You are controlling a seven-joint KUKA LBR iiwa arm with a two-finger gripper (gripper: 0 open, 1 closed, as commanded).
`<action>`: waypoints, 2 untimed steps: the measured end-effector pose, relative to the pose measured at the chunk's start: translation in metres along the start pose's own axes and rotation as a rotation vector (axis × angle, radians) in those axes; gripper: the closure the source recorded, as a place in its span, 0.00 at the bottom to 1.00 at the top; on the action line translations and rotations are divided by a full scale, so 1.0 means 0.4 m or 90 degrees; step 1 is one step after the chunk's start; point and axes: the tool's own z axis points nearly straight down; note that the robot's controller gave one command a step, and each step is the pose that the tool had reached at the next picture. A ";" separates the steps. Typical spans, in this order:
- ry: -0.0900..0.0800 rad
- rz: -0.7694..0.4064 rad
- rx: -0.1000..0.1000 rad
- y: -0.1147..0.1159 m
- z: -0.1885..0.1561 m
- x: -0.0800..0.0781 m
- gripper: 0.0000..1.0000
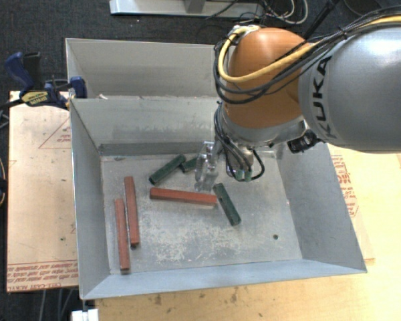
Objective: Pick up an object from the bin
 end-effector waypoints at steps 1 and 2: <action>0.001 -0.032 0.000 -0.018 0.300 -0.015 0.00; -0.001 -0.032 0.000 -0.017 0.296 -0.018 0.00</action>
Offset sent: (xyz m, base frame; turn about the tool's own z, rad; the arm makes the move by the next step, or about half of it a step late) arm 0.0000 0.0000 0.0000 0.0000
